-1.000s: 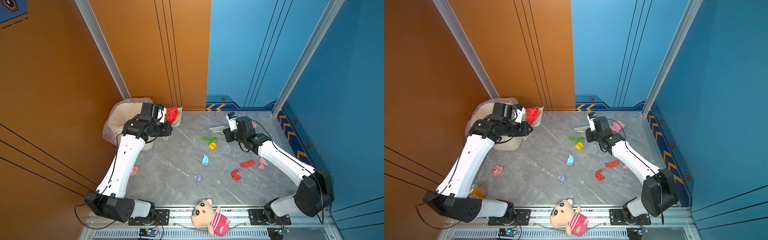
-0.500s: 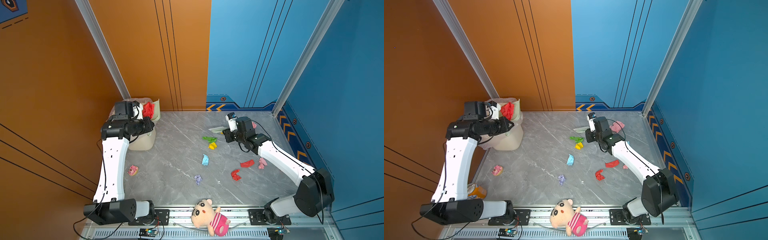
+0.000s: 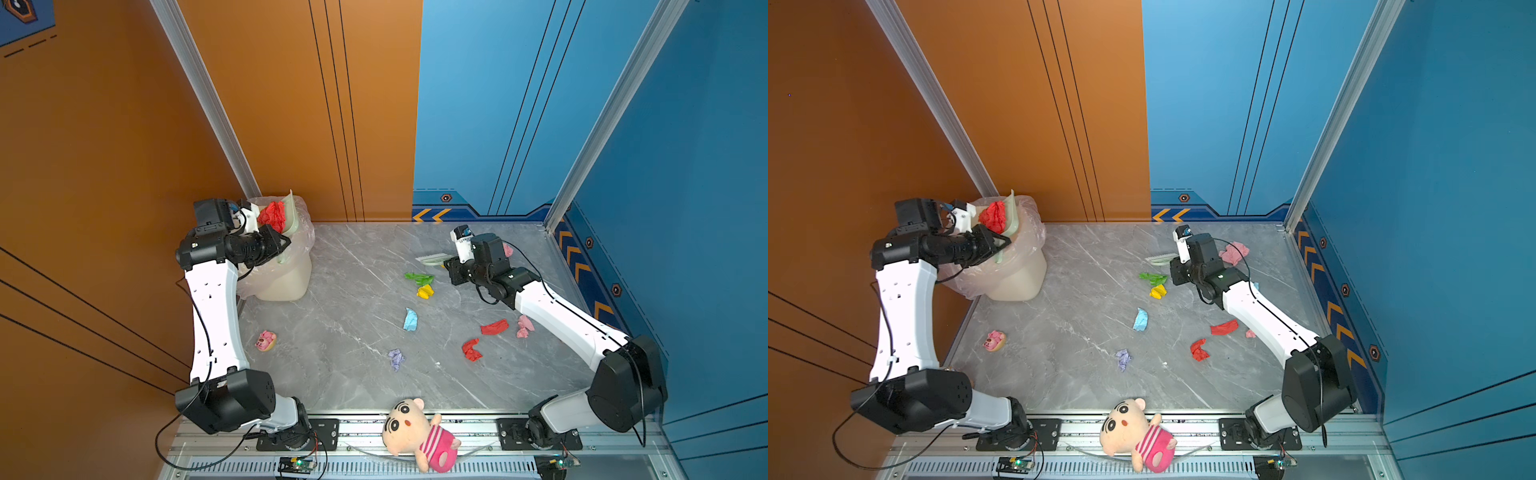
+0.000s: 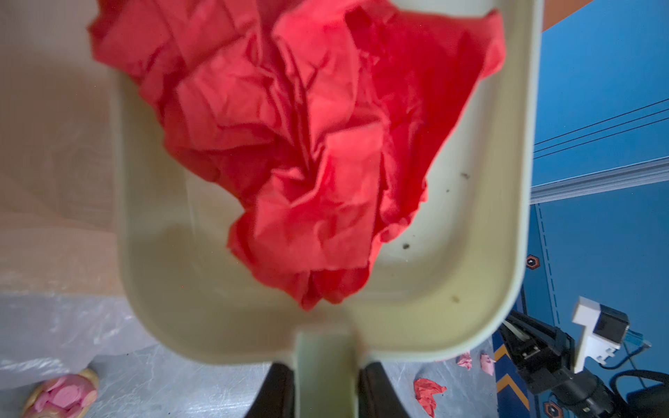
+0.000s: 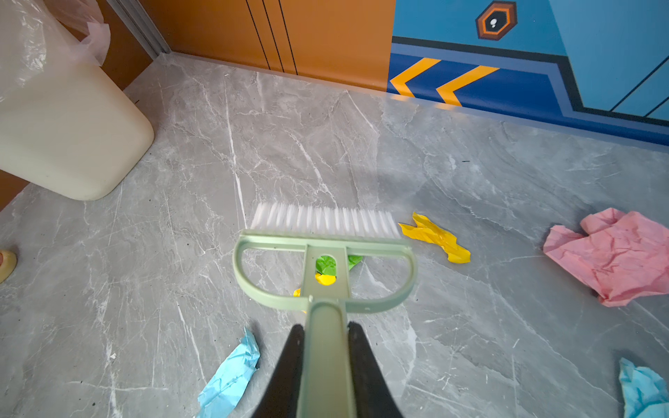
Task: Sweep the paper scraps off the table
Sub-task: 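Tilt the dustpan over the bin with the left gripper to dump the red scrap, then move the left gripper's dustpan to the purple scraps while the right follows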
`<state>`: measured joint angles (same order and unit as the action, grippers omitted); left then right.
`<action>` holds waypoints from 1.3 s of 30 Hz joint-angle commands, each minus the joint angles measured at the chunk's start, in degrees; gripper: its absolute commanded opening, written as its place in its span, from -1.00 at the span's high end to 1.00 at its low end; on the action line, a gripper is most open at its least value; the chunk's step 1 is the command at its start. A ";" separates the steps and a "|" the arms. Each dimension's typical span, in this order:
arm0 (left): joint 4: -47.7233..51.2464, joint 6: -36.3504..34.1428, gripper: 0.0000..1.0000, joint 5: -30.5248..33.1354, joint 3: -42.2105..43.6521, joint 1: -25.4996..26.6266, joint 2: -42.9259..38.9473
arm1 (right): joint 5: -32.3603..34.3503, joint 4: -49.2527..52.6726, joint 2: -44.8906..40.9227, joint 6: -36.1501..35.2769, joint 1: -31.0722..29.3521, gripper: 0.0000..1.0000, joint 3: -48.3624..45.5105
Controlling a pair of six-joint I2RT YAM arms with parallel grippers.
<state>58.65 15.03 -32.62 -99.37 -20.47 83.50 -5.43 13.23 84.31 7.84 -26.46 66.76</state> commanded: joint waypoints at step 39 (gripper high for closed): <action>-30.62 29.71 0.52 -33.39 12.27 -8.80 1.57 | -1.77 -1.02 1.47 -0.01 0.79 1.00 -0.63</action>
<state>32.82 41.67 -63.35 -87.59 -28.71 86.78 -6.11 12.86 85.10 7.77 -26.06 66.65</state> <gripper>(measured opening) 0.244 0.194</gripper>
